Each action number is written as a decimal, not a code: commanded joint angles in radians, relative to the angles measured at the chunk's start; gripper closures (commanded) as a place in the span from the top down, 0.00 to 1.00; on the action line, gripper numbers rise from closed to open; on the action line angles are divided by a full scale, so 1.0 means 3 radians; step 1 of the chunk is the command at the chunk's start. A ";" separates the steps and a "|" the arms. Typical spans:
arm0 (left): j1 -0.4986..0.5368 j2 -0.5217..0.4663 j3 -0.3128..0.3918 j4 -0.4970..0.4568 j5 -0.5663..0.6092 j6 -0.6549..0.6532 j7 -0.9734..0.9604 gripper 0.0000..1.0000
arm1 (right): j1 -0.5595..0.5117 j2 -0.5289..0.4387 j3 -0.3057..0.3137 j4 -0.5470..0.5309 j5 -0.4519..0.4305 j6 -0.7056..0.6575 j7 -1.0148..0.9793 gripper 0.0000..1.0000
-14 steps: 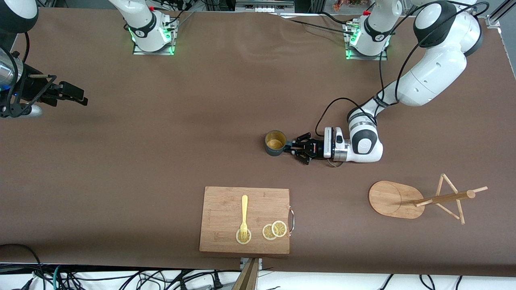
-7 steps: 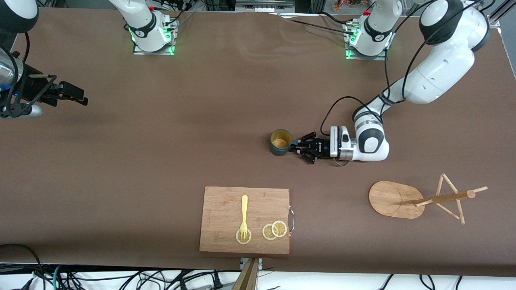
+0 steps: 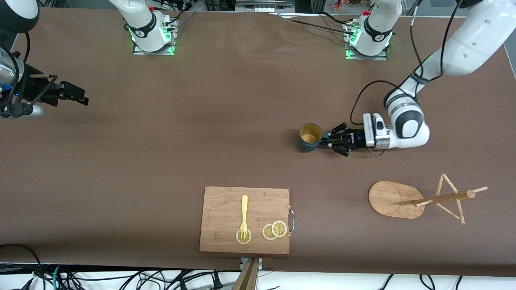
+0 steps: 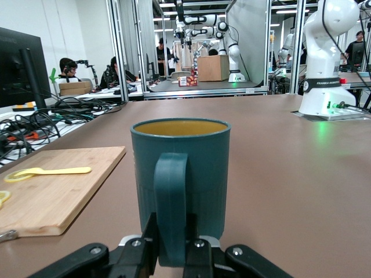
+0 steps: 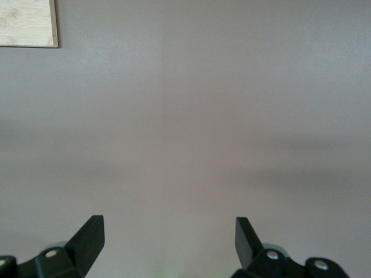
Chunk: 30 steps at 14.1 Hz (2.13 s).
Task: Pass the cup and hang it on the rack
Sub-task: 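Lift the teal mug with the left gripper toward the wooden rack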
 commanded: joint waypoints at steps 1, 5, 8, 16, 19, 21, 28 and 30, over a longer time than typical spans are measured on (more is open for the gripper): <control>0.0358 -0.0425 -0.0018 -0.0342 0.0246 -0.0364 -0.0202 0.00 | -0.0050 -0.0051 0.0049 -0.0033 -0.0020 -0.0018 0.0009 1.00; 0.0819 -0.0400 0.0084 -0.0367 0.0626 -0.0885 -0.0269 0.00 | -0.0055 -0.0051 0.0044 -0.0038 -0.0020 -0.0023 0.0004 1.00; 0.0932 -0.0282 0.0507 -0.0357 0.0810 -0.1295 -0.0360 0.00 | -0.0055 -0.0051 0.0044 -0.0038 -0.0020 -0.0023 -0.0001 1.00; 0.1069 -0.0236 0.1153 -0.0122 0.0611 -0.2200 -0.2521 0.00 | -0.0061 -0.0056 0.0044 -0.0038 -0.0030 -0.0023 -0.0001 1.00; 0.1111 -0.0246 0.1148 0.0066 0.0346 -0.2221 -0.3258 0.00 | -0.0061 -0.0061 0.0034 -0.0038 -0.0030 -0.0023 -0.0006 1.00; 0.1100 -0.0231 0.1153 0.0291 0.0254 -0.2374 -0.4018 0.00 | -0.0066 -0.0066 0.0019 -0.0038 -0.0035 -0.0023 -0.0001 1.00; 0.0998 -0.0175 0.1143 0.0486 -0.0231 -0.2375 -0.5742 0.00 | -0.0066 -0.0077 -0.0042 -0.0038 -0.0040 -0.0023 -0.0006 1.00; 0.0917 -0.0149 0.1143 0.0690 -0.0299 -0.2344 -0.6203 0.00 | -0.0066 -0.0077 -0.0053 -0.0038 -0.0040 -0.0028 -0.0006 1.00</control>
